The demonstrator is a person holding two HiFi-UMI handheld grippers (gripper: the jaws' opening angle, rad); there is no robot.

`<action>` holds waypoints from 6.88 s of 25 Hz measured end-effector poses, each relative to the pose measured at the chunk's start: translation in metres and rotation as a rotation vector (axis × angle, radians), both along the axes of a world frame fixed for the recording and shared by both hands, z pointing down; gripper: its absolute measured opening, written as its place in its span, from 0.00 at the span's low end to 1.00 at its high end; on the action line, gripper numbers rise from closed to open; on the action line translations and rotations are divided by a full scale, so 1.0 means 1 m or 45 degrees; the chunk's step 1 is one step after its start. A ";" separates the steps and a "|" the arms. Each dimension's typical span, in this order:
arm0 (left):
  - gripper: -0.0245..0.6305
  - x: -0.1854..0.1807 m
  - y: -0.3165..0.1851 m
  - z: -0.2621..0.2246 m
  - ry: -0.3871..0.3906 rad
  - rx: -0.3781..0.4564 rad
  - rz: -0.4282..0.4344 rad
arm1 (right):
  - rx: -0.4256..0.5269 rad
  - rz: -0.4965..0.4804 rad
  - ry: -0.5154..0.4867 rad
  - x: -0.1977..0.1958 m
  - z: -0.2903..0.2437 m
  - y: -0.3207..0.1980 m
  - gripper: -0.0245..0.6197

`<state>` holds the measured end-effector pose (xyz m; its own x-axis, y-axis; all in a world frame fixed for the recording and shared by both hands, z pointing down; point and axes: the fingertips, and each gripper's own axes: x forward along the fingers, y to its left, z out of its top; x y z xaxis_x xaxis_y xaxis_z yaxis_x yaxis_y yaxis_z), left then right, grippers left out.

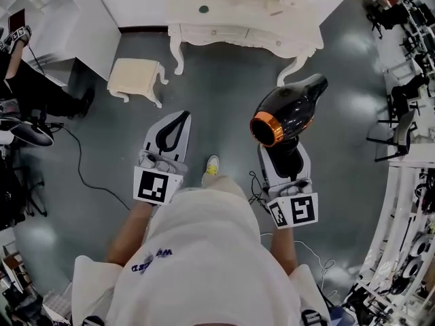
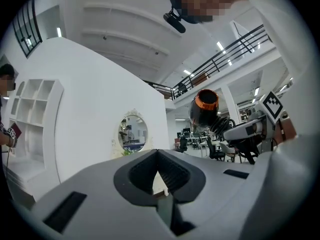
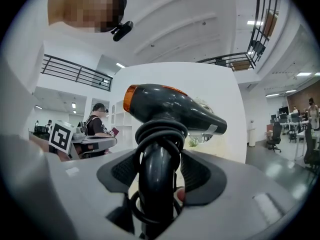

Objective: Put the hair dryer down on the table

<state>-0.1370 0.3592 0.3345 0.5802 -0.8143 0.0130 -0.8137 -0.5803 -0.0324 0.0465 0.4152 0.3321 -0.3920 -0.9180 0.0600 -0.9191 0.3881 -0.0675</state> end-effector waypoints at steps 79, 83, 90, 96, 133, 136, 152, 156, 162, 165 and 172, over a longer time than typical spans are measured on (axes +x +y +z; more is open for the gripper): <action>0.05 0.131 -0.614 0.092 0.037 -0.184 0.029 | -0.305 -0.003 0.013 0.107 0.107 -0.606 0.45; 0.05 0.132 -0.622 0.099 0.042 -0.189 0.024 | -0.331 -0.014 -0.014 0.102 0.117 -0.618 0.45; 0.05 0.129 -0.636 0.120 0.030 -0.207 0.015 | -0.358 -0.035 -0.007 0.091 0.139 -0.642 0.45; 0.05 0.125 -0.647 0.132 0.044 -0.197 -0.012 | -0.390 -0.024 -0.033 0.085 0.154 -0.656 0.45; 0.05 0.137 -0.685 0.239 0.000 -0.330 -0.102 | -0.624 -0.034 -0.030 0.086 0.280 -0.706 0.45; 0.05 0.137 -0.687 0.244 0.001 -0.339 -0.104 | -0.635 -0.040 -0.015 0.088 0.287 -0.708 0.45; 0.05 0.149 -0.691 0.266 -0.027 -0.388 -0.074 | -0.732 -0.019 0.019 0.091 0.330 -0.719 0.45; 0.05 0.150 -0.692 0.270 -0.026 -0.405 -0.077 | -0.765 0.004 -0.006 0.092 0.341 -0.724 0.45; 0.05 0.147 -0.692 0.277 -0.036 -0.421 -0.090 | -0.791 0.002 -0.007 0.091 0.350 -0.726 0.45; 0.05 0.143 -0.692 0.276 -0.038 -0.419 -0.093 | -0.796 0.002 -0.002 0.088 0.353 -0.730 0.45; 0.05 0.140 -0.692 0.284 -0.045 -0.438 -0.104 | -0.822 0.018 -0.004 0.087 0.364 -0.732 0.45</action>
